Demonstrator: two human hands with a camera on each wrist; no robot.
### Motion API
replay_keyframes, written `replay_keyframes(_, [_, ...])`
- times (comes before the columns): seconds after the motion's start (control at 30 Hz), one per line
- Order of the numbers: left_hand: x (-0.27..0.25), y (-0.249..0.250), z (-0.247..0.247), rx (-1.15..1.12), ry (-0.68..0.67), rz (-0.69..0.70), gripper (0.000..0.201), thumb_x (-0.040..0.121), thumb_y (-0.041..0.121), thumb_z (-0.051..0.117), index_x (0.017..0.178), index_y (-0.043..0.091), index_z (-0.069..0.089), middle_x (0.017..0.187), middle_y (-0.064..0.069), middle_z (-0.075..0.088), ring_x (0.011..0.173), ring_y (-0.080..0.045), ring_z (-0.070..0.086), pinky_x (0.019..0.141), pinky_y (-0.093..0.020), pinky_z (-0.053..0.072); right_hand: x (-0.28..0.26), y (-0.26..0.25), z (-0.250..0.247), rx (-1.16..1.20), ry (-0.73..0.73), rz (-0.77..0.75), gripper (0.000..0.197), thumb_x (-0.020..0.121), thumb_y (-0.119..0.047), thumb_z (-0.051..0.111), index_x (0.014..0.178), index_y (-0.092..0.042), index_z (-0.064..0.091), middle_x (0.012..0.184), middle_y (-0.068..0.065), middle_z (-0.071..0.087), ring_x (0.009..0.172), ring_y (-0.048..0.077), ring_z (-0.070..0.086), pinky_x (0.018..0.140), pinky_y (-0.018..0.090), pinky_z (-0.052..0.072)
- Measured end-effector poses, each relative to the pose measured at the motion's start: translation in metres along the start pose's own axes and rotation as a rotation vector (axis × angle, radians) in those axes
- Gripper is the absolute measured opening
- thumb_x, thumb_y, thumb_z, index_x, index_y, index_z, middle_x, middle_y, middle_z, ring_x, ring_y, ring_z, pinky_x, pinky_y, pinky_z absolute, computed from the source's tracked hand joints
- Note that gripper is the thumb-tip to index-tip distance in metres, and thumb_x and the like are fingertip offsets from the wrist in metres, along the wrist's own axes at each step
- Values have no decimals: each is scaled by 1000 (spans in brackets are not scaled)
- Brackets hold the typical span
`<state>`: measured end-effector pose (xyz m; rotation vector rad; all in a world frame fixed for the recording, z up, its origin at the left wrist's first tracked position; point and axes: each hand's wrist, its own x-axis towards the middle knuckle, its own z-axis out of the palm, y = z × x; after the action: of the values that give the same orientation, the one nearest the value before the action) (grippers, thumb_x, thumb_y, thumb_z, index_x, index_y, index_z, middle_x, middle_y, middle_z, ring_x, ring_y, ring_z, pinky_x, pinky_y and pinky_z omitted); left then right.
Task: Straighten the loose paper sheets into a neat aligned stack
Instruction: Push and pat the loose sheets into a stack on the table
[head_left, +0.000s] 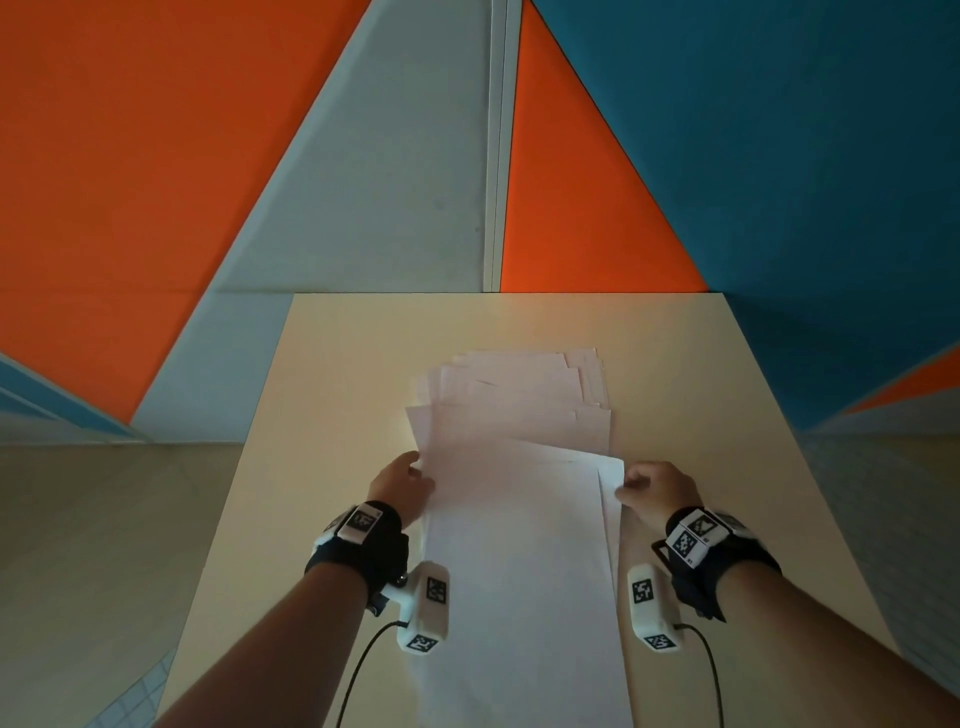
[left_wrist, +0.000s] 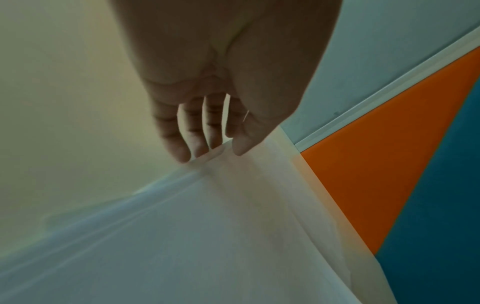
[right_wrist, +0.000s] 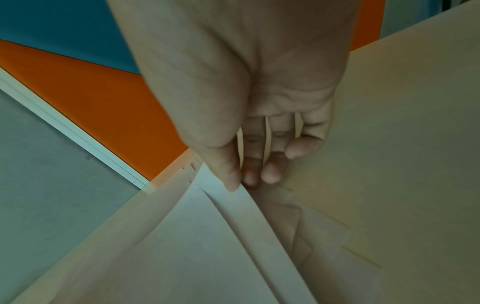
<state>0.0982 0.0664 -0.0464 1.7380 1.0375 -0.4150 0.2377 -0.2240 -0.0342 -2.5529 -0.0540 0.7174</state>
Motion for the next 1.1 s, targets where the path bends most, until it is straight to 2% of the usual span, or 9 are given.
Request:
replay_keyframes(0.17, [-2, 19, -4, 43, -72, 40, 57, 90, 3, 50, 144, 18, 39, 138, -17, 53, 117, -38, 59, 78, -39, 55, 6, -12, 4, -25, -10, -32, 14, 80, -20, 75, 93, -14, 75, 96, 3, 74, 84, 16, 62, 77, 19, 42])
replay_keyframes(0.37, [23, 26, -9, 66, 38, 48, 46, 87, 5, 51, 133, 2, 49, 132, -23, 57, 119, -39, 57, 100, -47, 50, 31, -30, -2, -27, 47, 124, 21, 88, -21, 56, 90, -3, 66, 95, 14, 71, 82, 30, 64, 61, 26, 44])
replay_keyframes(0.5, [35, 30, -5, 22, 28, 55, 10, 81, -2, 55, 90, -4, 59, 96, -31, 58, 97, -43, 60, 81, -37, 48, 47, -42, -7, -5, 36, 137, 17, 88, -11, 53, 89, 0, 67, 87, 14, 66, 77, 28, 58, 62, 25, 42])
replay_keyframes(0.57, [35, 34, -4, -18, 27, 67, 7, 80, -5, 56, 76, 0, 58, 85, -25, 53, 86, -31, 53, 78, -37, 43, 52, -48, -7, 11, 8, 113, 19, 85, -10, 56, 90, 2, 70, 88, 17, 72, 77, 28, 63, 64, 26, 47])
replay_keyframes(0.7, [31, 41, 0, -60, -7, 92, 46, 85, -6, 55, 131, -2, 52, 116, -13, 56, 113, -31, 55, 107, -44, 42, 58, -58, -2, 18, -50, 57, 12, 75, -5, 53, 63, -6, 56, 67, 13, 55, 64, 23, 55, 60, 26, 43])
replay_keyframes(0.83, [35, 42, -5, -38, 98, 87, 50, 86, -3, 51, 135, -2, 48, 124, -20, 60, 119, -34, 53, 105, -40, 39, 64, -59, -7, -24, 45, 157, 28, 81, -2, 50, 58, -11, 37, 62, 4, 42, 58, 21, 42, 47, 24, 27])
replay_keyframes(0.97, [36, 47, -8, -83, 89, 115, 29, 80, -4, 52, 108, -4, 61, 107, -22, 64, 108, -38, 57, 95, -41, 44, 72, -63, -12, -50, 26, 200, 17, 84, -3, 51, 67, -3, 50, 69, 10, 52, 66, 25, 51, 53, 25, 38])
replay_keyframes(1.03, [40, 51, -7, -125, 64, 118, 35, 79, -3, 55, 113, 0, 63, 113, -17, 63, 113, -34, 55, 101, -41, 42, 75, -68, -11, -60, 9, 172, 10, 84, -4, 53, 76, -1, 58, 77, 12, 57, 75, 28, 54, 60, 26, 41])
replay_keyframes(1.1, [39, 55, -7, -136, 45, 125, 25, 78, -9, 53, 80, 14, 62, 87, -6, 59, 94, -26, 52, 86, -35, 43, 76, -71, -9, -61, -24, 133, 15, 82, -4, 54, 67, -7, 54, 69, 7, 55, 76, 26, 53, 53, 23, 36])
